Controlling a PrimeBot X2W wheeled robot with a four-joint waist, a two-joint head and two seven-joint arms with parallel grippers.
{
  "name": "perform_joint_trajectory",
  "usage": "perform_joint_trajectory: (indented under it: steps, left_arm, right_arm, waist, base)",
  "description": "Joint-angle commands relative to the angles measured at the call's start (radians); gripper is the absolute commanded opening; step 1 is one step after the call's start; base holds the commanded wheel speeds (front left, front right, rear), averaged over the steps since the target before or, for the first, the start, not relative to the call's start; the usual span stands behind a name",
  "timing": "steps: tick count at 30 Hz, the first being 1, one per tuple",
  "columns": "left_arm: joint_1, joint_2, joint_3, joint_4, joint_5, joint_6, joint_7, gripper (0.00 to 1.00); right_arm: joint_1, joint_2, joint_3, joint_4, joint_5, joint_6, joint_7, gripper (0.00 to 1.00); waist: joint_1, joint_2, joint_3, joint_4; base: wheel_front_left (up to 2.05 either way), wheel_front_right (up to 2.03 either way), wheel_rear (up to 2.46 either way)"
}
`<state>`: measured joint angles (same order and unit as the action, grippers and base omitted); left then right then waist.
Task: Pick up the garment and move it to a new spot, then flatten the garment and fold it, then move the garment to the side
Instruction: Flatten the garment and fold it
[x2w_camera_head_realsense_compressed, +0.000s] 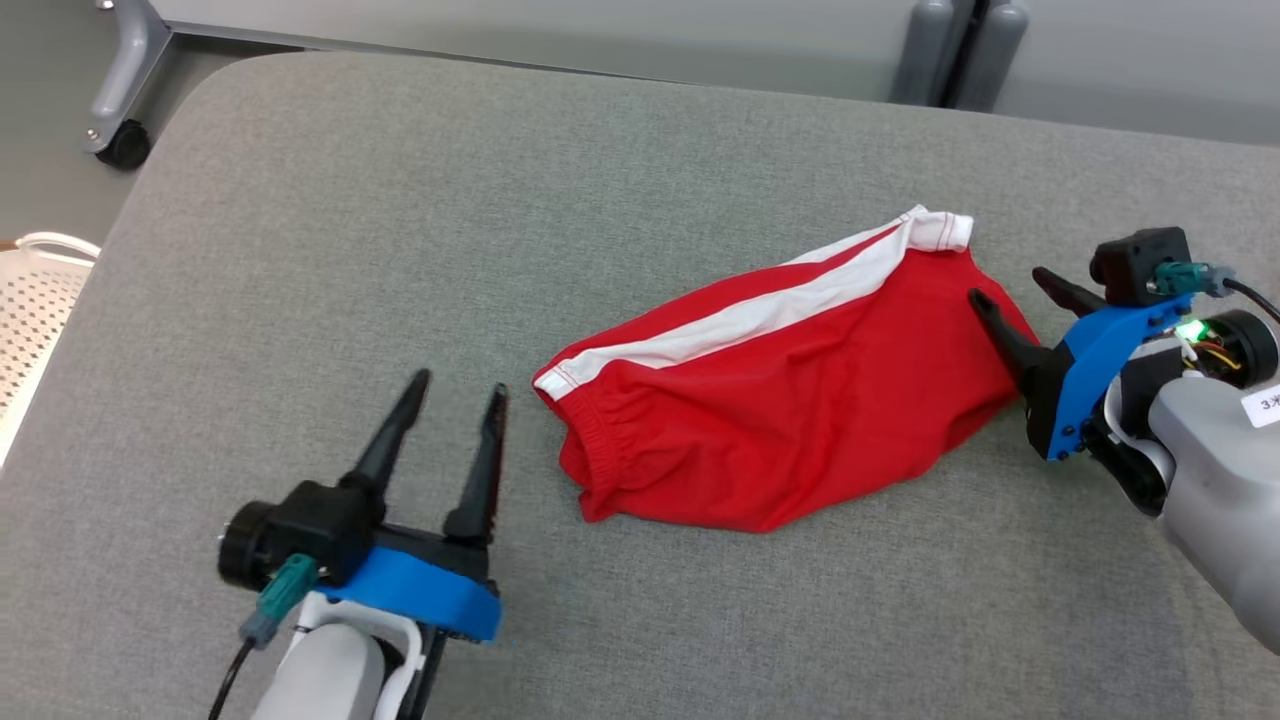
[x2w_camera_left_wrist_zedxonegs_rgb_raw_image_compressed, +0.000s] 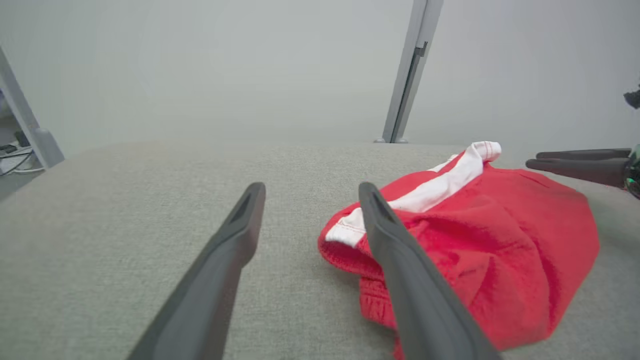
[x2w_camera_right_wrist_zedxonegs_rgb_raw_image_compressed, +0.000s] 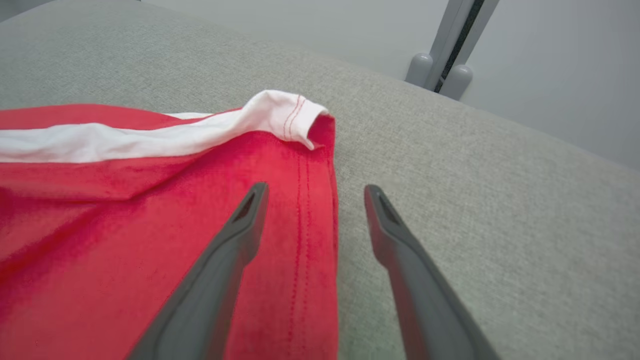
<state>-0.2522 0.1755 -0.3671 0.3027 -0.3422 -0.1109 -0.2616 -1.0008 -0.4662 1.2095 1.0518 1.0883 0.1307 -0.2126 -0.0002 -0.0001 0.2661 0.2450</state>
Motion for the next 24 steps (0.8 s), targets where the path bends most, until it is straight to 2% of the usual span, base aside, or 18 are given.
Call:
perform_joint_trajectory:
  steps: [1,9,13,18,21,22,24]
  left_arm:
    - [0.026,-0.010,0.049,-0.039,0.031,0.017,-0.004,1.00]
    - [0.122,-0.080,0.247,-0.195,0.140,0.065,-0.004,1.00]
    - [0.155,-0.105,0.302,-0.238,0.171,0.065,-0.004,1.00]
    - [0.179,-0.119,0.326,-0.247,0.196,0.051,-0.004,1.00]
    - [0.183,-0.123,0.324,-0.239,0.204,0.045,-0.004,1.00]
    - [0.182,-0.123,0.323,-0.236,0.204,0.044,-0.004,1.00]
    - [0.178,-0.125,0.322,-0.230,0.206,0.042,-0.004,1.00]
  right_arm:
    - [0.013,-0.001,0.000,0.020,0.012,0.000,-0.004,1.00]
    - [0.026,0.013,0.001,0.080,0.055,0.000,0.027,1.00]
    - [0.038,0.028,0.006,0.109,0.070,0.000,0.072,1.00]
    - [0.058,0.045,0.012,0.122,0.095,0.000,0.133,1.00]
    - [0.076,0.053,0.017,0.120,0.107,0.000,0.173,0.14]
    - [0.081,0.055,0.017,0.121,0.113,0.000,0.183,0.00]
    - [0.093,0.059,0.012,0.123,0.128,0.000,0.195,0.00]
  waist:
    - [0.0002,0.0001,-0.001,0.008]
    - [0.0002,0.0001,0.005,0.034]
    - [0.0002,0.0001,0.001,0.044]
    - [0.0002,0.0001,-0.006,0.052]
    - [0.0002,0.0001,-0.007,0.055]
    - [0.0002,0.0001,-0.008,0.055]
    - [0.0002,0.0001,-0.012,0.055]
  base:
    - [0.00,0.00,0.00]
    - [0.00,0.00,0.00]
    - [0.00,0.00,0.00]
    - [0.00,0.00,0.00]
    - [0.00,0.00,0.00]
    - [0.00,0.00,0.00]
    - [0.00,0.00,0.00]
